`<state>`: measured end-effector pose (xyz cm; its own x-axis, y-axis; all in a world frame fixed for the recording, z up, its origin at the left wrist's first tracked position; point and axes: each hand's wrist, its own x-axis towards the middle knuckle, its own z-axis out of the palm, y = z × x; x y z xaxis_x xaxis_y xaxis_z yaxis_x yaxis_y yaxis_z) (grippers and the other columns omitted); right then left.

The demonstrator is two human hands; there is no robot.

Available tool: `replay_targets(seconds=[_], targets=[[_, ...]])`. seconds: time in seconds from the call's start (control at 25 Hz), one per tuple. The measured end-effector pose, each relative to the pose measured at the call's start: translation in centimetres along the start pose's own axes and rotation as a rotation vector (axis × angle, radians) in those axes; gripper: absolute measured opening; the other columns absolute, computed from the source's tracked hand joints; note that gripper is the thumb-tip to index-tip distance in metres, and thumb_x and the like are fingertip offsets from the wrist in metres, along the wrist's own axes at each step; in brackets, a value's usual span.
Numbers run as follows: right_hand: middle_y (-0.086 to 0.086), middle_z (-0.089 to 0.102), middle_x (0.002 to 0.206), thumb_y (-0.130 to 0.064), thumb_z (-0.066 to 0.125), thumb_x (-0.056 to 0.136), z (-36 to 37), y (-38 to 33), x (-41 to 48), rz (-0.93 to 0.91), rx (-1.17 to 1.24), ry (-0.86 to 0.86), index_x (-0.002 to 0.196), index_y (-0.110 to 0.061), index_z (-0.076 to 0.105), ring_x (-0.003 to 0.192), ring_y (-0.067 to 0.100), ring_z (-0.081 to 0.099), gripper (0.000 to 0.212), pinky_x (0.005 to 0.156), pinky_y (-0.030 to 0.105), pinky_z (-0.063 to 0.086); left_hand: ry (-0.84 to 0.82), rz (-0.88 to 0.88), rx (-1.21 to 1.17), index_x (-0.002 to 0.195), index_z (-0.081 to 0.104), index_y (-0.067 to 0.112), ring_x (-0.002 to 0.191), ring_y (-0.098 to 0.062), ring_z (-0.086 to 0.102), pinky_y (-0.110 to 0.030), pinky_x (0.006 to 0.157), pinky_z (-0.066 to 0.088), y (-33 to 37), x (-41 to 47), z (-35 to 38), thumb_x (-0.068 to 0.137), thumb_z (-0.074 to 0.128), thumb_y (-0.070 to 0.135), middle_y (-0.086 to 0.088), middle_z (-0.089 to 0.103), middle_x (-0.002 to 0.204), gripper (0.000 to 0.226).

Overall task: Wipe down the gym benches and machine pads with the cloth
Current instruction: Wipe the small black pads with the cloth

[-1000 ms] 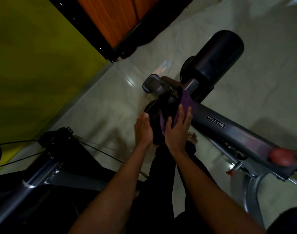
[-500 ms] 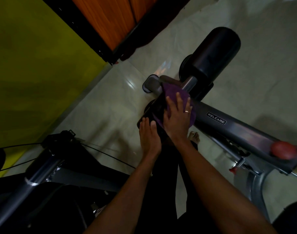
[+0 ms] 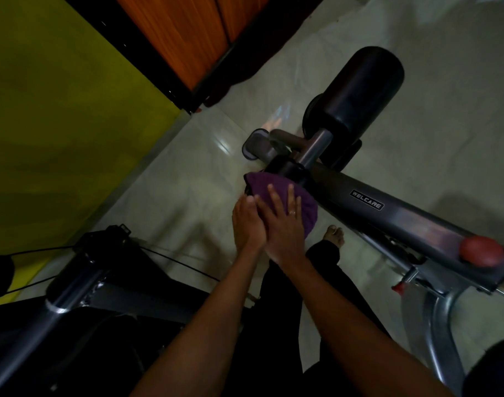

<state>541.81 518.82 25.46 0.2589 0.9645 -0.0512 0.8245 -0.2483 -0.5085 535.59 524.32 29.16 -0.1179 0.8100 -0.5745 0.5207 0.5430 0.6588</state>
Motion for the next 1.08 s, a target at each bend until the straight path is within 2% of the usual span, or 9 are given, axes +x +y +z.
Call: replay_targets(seconds=[0.12, 0.28, 0.52, 0.64, 0.72, 0.8, 0.88, 0.96, 1.08], targets=[[0.007, 0.028, 0.166, -0.036, 0.043, 0.099, -2.2, 3.3, 5.1, 0.247, 0.052, 0.064, 0.151, -0.028, 0.046, 0.153, 0.046, 0.012, 0.053, 0.121, 0.062, 0.021, -0.013, 0.066, 0.023, 0.149, 0.043, 0.007, 0.145, -0.022, 0.036, -0.038, 0.122, 0.024, -0.4, -1.9, 0.2, 0.11, 0.032, 0.032, -0.009, 0.042, 0.156, 0.048], [0.005, 0.011, 0.17, -0.039, 0.042, 0.107, -1.7, 3.2, 3.6, 0.545, 0.279, 0.112, 0.161, -0.029, 0.023, 0.156, 0.038, 0.006, 0.058, 0.121, 0.06, 0.025, -0.025, 0.051, 0.067, 0.142, 0.053, 0.013, 0.135, -0.022, 0.048, -0.044, 0.117, 0.034, -1.0, 0.5, -0.4, 0.099, 0.024, 0.059, -0.007, 0.053, 0.146, 0.069], [0.011, 0.009, 0.17, -0.036, 0.055, 0.101, 1.0, -2.3, -5.8, 0.204, 0.102, -0.023, 0.161, -0.021, 0.024, 0.154, 0.045, 0.002, 0.07, 0.107, 0.061, 0.041, -0.071, -0.174, 0.023, 0.139, 0.057, 0.019, 0.128, -0.026, 0.055, -0.047, 0.112, 0.04, -0.6, 3.6, -0.7, 0.101, 0.014, 0.064, -0.01, 0.059, 0.14, 0.073], [0.01, 0.022, 0.167, -0.037, 0.07, 0.091, 0.0, -0.6, -2.0, 0.002, 0.052, -0.05, 0.157, -0.017, 0.034, 0.154, 0.042, -0.002, 0.078, 0.12, 0.062, 0.024, 0.014, -0.068, 0.022, 0.133, 0.062, 0.02, 0.125, -0.023, 0.057, -0.049, 0.11, 0.041, -0.7, 1.1, -0.5, 0.099, 0.015, 0.063, -0.006, 0.063, 0.134, 0.072], [0.011, 0.033, 0.163, -0.033, 0.064, 0.093, -0.9, 1.0, 2.5, -0.056, -0.017, -0.04, 0.152, -0.018, 0.046, 0.154, 0.045, 0.008, 0.063, 0.124, 0.058, 0.01, 0.032, 0.002, 0.038, 0.143, 0.054, 0.015, 0.137, -0.022, 0.046, -0.045, 0.117, 0.032, -1.1, -0.8, 0.0, 0.102, 0.02, 0.057, -0.007, 0.053, 0.147, 0.068], [0.008, 0.038, 0.161, -0.031, 0.058, 0.094, -2.0, 2.6, 6.0, 0.03, -0.065, -0.008, 0.146, -0.022, 0.055, 0.152, 0.045, 0.016, 0.052, 0.123, 0.056, 0.006, 0.03, 0.043, 0.074, 0.15, 0.044, 0.01, 0.147, -0.02, 0.033, -0.037, 0.122, 0.022, -1.2, -2.3, 0.2, 0.11, 0.026, 0.04, -0.005, 0.041, 0.157, 0.054], [0.005, 0.033, 0.164, -0.035, 0.055, 0.097, -2.6, 3.2, 7.3, 0.28, 0.0, 0.02, 0.148, -0.028, 0.05, 0.152, 0.044, 0.016, 0.051, 0.123, 0.059, 0.007, 0.039, 0.064, 0.096, 0.149, 0.046, 0.009, 0.145, -0.019, 0.036, -0.033, 0.121, 0.023, -1.6, -1.9, -0.1, 0.11, 0.027, 0.035, -0.005, 0.043, 0.156, 0.05], [0.006, 0.024, 0.167, -0.039, 0.05, 0.101, -2.3, 3.1, 6.2, 0.505, 0.158, 0.075, 0.154, -0.028, 0.04, 0.153, 0.044, 0.013, 0.055, 0.123, 0.063, 0.015, 0.021, 0.017, 0.105, 0.147, 0.049, 0.01, 0.141, -0.022, 0.042, -0.038, 0.12, 0.028, -1.8, 0.6, -0.8, 0.109, 0.024, 0.04, -0.008, 0.048, 0.152, 0.054], [0.011, 0.011, 0.17, -0.036, 0.05, 0.105, -0.7, 1.5, 1.5, 0.485, 0.191, 0.122, 0.16, -0.023, 0.028, 0.154, 0.044, 0.009, 0.061, 0.118, 0.064, 0.028, -0.075, -0.197, 0.066, 0.145, 0.052, 0.015, 0.135, -0.026, 0.049, -0.043, 0.116, 0.035, -1.9, 4.1, -1.6, 0.104, 0.018, 0.056, -0.01, 0.052, 0.148, 0.067]])
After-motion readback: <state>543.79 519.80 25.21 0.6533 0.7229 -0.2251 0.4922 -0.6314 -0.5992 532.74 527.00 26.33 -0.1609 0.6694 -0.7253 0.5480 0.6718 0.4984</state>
